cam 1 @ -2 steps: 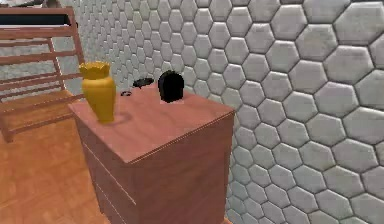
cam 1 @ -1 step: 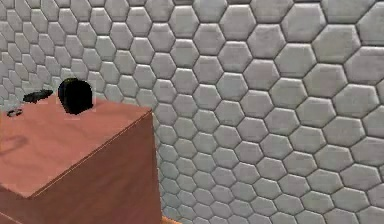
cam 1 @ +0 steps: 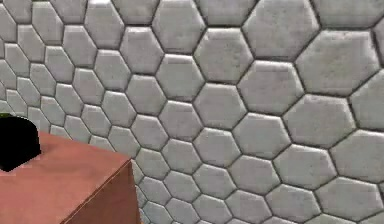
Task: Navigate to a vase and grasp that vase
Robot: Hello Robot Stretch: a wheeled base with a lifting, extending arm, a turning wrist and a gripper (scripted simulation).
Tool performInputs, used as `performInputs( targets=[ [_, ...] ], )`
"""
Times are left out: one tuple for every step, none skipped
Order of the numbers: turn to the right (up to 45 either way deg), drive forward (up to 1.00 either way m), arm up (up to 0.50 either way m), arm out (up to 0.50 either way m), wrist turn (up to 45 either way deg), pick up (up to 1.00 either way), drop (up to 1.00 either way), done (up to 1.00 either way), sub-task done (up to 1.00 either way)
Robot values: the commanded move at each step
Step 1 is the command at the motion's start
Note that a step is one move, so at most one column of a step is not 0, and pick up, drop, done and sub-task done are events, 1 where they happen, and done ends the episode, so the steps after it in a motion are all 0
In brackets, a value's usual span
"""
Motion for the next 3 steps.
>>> performInputs(
  targets=[
    [-45.0,0.0,0.0,0.0,0.0,0.0,0.0,0.0,0.0],
    [-45.0,0.0,0.0,0.0,0.0,0.0,0.0,0.0,0.0],
    [-45.0,0.0,0.0,0.0,0.0,0.0,0.0,0.0,0.0]
  ],
)
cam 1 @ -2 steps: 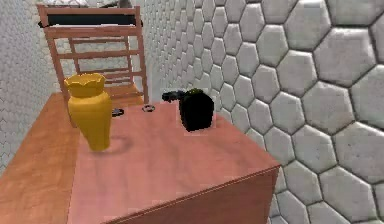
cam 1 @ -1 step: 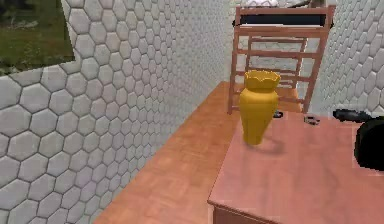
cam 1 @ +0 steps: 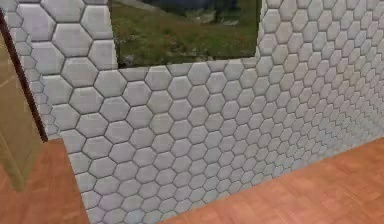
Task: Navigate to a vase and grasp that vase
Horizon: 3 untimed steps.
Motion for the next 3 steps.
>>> performInputs(
  targets=[
    [-24.0,0.0,0.0,0.0,0.0,0.0,0.0,0.0,0.0],
    [0.0,0.0,0.5,0.0,0.0,0.0,0.0,0.0,0.0],
    [0.0,0.0,0.38,0.0,0.0,0.0,0.0,0.0,0.0]
  ],
)
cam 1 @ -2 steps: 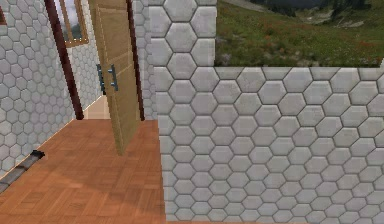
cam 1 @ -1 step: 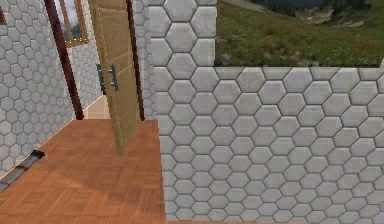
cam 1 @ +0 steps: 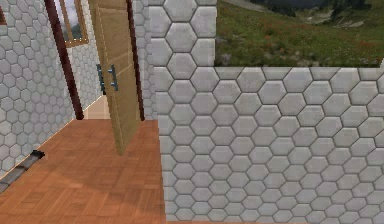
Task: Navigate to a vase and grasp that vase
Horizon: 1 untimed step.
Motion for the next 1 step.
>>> performInputs(
  targets=[
    [0.0,0.0,0.0,0.44,0.0,0.0,0.0,0.0,0.0]
  ],
)
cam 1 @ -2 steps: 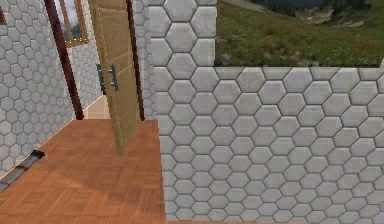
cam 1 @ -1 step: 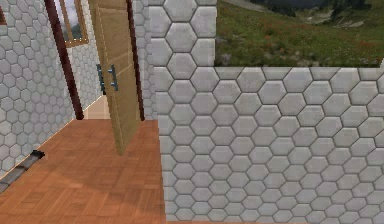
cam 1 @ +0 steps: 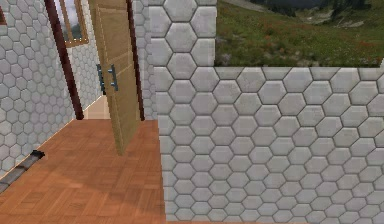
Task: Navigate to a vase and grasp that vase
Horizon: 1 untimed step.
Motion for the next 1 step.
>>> performInputs(
  targets=[
    [0.0,0.0,0.0,0.0,45.0,0.0,0.0,0.0,0.0]
  ],
)
